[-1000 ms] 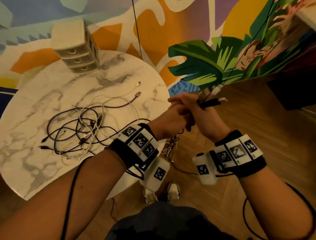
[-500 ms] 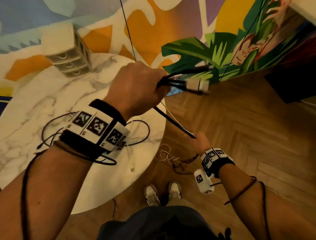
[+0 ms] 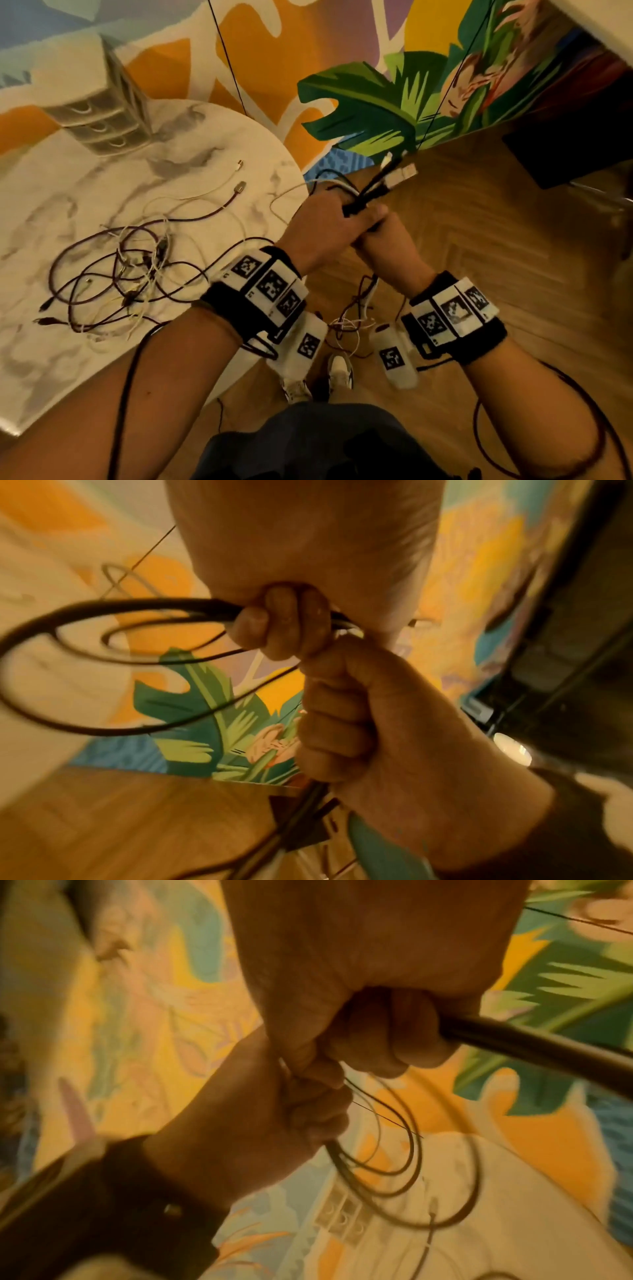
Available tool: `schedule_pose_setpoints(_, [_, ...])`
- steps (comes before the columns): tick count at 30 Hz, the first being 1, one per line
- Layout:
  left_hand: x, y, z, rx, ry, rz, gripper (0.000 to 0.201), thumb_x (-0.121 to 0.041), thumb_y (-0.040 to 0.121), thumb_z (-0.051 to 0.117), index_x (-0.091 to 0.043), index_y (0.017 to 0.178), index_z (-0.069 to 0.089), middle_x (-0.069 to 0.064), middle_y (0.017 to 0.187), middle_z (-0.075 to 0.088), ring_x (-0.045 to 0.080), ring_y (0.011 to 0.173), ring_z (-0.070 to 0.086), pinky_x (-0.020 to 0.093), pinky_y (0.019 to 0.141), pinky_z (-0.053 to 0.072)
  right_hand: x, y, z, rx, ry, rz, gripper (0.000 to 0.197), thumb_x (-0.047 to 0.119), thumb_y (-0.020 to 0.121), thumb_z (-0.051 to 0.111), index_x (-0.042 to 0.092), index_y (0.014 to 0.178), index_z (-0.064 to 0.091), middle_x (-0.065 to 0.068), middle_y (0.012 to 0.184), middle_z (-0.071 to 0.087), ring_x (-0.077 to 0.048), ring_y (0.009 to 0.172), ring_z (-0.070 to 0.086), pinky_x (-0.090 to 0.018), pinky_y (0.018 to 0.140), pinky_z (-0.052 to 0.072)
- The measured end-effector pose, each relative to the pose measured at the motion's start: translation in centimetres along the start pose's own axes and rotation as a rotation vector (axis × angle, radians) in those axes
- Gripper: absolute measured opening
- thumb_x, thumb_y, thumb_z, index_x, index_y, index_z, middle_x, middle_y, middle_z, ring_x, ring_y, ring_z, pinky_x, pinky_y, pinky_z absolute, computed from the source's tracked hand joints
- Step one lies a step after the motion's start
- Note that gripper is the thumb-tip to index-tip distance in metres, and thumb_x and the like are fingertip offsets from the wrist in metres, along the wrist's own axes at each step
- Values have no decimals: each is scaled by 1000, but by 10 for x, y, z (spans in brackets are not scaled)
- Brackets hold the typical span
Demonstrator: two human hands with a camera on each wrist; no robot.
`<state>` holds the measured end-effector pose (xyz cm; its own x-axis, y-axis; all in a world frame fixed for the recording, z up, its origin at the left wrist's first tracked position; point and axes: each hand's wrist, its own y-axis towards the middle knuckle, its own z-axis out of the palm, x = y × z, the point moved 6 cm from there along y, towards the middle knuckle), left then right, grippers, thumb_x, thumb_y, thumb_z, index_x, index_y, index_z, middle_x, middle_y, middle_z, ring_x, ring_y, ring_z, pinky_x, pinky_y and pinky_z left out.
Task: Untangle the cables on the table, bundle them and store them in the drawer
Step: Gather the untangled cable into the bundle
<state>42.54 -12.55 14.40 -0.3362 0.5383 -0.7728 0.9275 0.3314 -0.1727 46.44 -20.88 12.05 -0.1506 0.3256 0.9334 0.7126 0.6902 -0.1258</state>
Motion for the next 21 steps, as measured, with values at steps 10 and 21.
schedule_pose_setpoints(10, [-54, 5, -44, -305, 181, 380, 28, -29, 95, 53, -11, 113, 64, 5, 86, 70, 19, 74, 63, 23, 58, 40, -169, -15, 24, 7, -41, 509, 37, 17, 88, 60, 12, 55, 43, -5, 52, 42, -15, 45, 44, -29, 50, 38])
schedule_pose_setpoints(21, [-67, -14, -91, -455, 353, 457, 32, -28, 91, 50, -5, 111, 62, 12, 77, 69, 32, 62, 59, 26, 54, 29, -234, -5, -3, -56, -124, 855, 36, 36, 94, 51, 1, 96, 60, -5, 54, 62, -16, 42, 54, -20, 40, 36])
